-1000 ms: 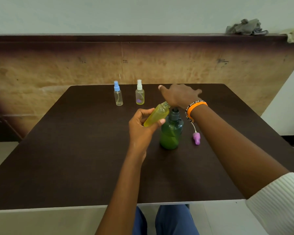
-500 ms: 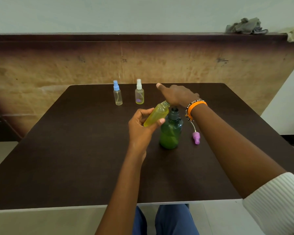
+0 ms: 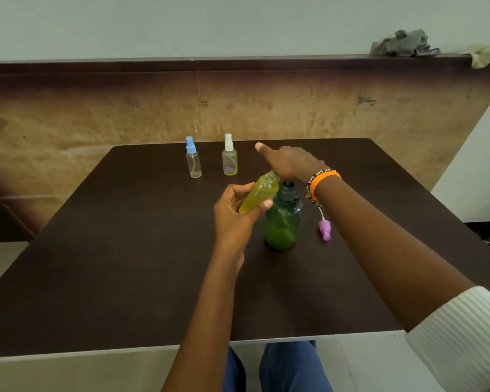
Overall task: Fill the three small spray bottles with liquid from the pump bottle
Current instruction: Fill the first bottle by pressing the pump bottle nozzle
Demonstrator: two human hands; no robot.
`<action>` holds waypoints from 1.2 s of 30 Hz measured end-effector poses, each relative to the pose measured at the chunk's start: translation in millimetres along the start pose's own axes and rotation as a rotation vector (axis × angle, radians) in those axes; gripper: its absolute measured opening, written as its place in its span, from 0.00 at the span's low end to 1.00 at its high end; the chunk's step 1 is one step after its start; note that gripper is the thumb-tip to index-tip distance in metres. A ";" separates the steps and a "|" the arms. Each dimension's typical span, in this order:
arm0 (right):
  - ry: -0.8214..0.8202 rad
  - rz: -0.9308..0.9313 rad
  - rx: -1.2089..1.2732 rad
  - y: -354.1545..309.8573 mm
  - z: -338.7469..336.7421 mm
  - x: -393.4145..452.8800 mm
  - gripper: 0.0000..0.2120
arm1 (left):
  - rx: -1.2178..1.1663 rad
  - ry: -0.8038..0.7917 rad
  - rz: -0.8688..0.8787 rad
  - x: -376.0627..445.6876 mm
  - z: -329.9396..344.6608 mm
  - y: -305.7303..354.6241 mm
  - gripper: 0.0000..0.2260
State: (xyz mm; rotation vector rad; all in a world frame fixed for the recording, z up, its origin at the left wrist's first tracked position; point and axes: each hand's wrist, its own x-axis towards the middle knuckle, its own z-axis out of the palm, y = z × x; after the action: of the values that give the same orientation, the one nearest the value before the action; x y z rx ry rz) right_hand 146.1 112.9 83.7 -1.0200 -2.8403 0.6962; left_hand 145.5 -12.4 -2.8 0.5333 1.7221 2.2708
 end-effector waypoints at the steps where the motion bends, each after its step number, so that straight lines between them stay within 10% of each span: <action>1: 0.006 -0.006 0.006 0.2 0.2 0.6 0.35 | -0.002 0.001 -0.001 0.3 0.0 -0.3 0.14; 36: 0.099 -0.042 -0.075 3.9 8.0 0.7 0.38 | -0.039 0.010 -0.006 0.2 0.7 -6.0 0.13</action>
State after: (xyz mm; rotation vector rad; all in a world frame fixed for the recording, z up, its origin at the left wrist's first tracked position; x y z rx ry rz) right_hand 146.4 112.8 74.8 -0.9727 -2.8125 0.5244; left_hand 145.5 -10.0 -8.4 0.5088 1.6776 2.3019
